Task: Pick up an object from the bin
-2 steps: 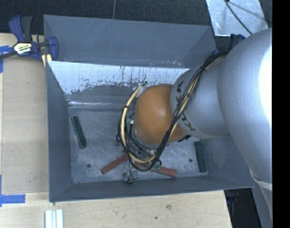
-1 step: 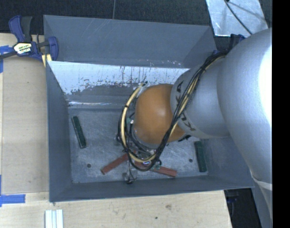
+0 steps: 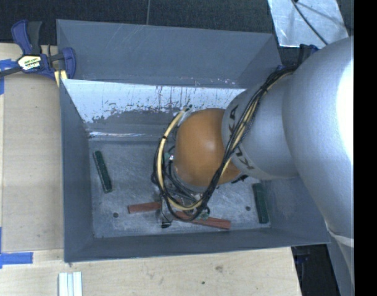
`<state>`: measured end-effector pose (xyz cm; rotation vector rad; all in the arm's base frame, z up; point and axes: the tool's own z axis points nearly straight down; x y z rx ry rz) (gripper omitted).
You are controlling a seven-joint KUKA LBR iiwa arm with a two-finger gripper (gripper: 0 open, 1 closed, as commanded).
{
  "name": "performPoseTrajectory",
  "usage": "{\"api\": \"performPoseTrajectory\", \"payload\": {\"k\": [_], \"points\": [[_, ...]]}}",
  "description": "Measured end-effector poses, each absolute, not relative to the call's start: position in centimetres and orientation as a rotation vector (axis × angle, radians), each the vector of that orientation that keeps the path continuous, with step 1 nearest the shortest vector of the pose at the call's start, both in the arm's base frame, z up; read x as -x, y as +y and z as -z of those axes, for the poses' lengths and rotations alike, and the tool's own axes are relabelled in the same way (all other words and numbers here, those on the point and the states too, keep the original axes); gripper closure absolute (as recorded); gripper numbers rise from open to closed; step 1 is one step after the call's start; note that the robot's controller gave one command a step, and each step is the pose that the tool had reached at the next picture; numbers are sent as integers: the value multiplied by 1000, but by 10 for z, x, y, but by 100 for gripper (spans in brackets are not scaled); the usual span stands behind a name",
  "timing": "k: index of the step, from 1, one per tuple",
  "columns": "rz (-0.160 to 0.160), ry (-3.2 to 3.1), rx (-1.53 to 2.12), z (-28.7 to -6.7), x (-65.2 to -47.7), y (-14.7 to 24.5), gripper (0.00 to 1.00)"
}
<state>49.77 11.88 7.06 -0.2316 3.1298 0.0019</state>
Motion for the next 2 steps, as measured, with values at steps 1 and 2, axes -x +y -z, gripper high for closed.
{"api": "performPoseTrajectory", "payload": {"k": [1, 2], "points": [[-2, 3124, 230, -133, -500, 119, 100], [-1, 3127, 229, -157, -501, 119, 100]]}}
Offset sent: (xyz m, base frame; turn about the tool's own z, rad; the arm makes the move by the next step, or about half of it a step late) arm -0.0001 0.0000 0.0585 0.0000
